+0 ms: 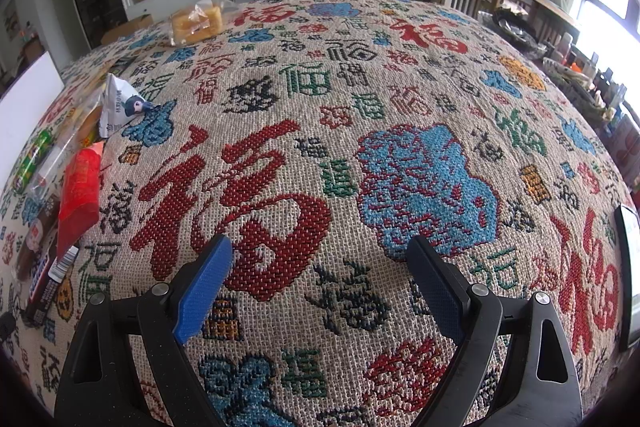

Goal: Organize snacks
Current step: 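Lower the left tool onto the green sausage and close on it while the right tool grasps the red-wrapped sausage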

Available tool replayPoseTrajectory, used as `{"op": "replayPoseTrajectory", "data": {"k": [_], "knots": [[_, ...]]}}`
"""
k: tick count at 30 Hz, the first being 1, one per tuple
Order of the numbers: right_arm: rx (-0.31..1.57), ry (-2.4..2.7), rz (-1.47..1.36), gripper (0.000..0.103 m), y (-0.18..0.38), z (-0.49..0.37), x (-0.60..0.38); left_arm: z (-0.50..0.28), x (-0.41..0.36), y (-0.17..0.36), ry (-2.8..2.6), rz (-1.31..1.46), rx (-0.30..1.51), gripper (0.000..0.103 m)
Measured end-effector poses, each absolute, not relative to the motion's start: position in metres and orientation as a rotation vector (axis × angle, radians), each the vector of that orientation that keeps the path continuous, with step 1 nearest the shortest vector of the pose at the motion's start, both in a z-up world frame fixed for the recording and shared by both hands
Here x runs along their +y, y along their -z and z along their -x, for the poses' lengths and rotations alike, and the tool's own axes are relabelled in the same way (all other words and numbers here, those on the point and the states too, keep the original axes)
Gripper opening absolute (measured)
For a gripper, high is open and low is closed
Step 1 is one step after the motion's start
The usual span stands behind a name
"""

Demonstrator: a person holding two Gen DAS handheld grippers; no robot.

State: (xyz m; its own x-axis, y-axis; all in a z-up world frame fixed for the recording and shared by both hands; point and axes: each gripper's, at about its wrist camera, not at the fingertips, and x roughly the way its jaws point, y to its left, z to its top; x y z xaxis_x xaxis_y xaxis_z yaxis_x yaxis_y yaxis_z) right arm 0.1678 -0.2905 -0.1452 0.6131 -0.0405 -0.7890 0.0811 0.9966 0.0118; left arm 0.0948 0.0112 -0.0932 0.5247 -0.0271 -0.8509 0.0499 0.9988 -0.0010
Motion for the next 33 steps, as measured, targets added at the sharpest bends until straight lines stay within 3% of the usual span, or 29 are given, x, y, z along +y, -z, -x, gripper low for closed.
{"op": "replayPoseTrajectory", "data": {"k": [17, 25, 27, 29, 33], "knots": [[0.908, 0.070, -0.048, 0.091, 0.145, -0.168, -0.291, -0.110, 0.033, 0.065, 0.173, 0.087, 1.022, 0.103], [0.908, 0.070, -0.048, 0.091, 0.145, -0.168, -0.291, -0.191, 0.028, 0.026, 0.185, -0.011, 0.959, 0.102], [0.908, 0.070, -0.048, 0.091, 0.145, -0.168, -0.291, -0.222, 0.030, 0.030, 0.171, -0.021, 0.983, 0.094], [0.908, 0.070, -0.048, 0.091, 0.145, -0.168, -0.291, -0.250, 0.030, 0.042, 0.140, -0.045, 1.023, 0.074], [0.908, 0.070, -0.048, 0.091, 0.145, -0.168, -0.291, -0.286, 0.028, 0.065, 0.101, -0.081, 1.064, 0.070]]}}
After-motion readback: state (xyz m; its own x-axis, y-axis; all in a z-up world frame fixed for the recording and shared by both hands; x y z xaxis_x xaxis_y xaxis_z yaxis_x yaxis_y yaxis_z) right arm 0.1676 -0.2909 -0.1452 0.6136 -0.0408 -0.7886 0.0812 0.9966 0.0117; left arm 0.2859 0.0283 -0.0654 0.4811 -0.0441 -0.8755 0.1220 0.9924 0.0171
